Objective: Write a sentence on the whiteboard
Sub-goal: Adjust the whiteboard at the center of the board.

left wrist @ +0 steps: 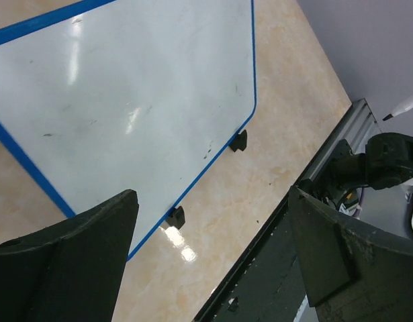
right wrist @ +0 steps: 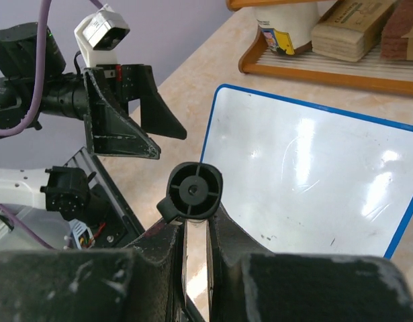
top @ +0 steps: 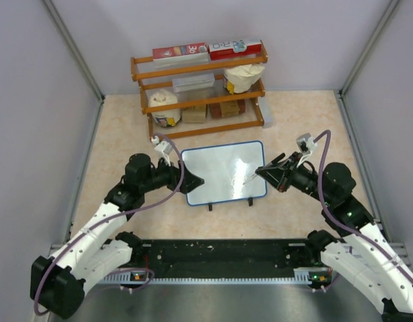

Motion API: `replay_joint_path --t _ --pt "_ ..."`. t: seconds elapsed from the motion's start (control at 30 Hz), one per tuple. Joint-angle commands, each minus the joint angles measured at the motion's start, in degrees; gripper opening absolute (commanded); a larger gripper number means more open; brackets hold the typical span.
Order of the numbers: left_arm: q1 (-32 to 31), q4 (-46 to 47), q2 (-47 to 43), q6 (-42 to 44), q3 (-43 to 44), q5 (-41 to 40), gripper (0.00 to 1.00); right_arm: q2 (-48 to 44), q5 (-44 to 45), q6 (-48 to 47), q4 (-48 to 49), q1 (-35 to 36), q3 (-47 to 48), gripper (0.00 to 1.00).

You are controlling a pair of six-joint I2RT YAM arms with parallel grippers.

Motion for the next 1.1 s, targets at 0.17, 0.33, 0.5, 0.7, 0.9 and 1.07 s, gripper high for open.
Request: replay_joint_path --t 0.17,0.33,0.5,0.7,0.9,1.07 --pt "2.88 -4.73 -4.69 0.59 -2.73 -6.68 0.96 -1.14 4.85 -1.75 0.78 0.61 -0.29 0.00" --pt "2.88 -6.58 -4.52 1.82 -2.82 -7.74 0.96 -0.79 3.89 -1.92 1.39 0.61 -0.47 0.00" --pt "2.88 -7.54 -4.52 3.14 -2.30 -5.98 0.96 -0.87 3.71 -1.92 1.48 0.61 -0.20 0.00" --pt "2.88 -10.26 -4.69 3.76 -2.29 -6.77 0.96 -0.70 3.63 -1.40 2.10 0.61 -1.00 0.00" --pt "2.79 -10.53 -4.95 2.79 -4.66 -5.19 0.93 -0.44 4.24 -1.22 2.18 0.61 -1.26 0.00" --pt "2.44 -10.53 -6.01 2.79 -6.68 -4.93 0.92 0.62 4.24 -0.96 2.53 0.52 -1.52 0.00"
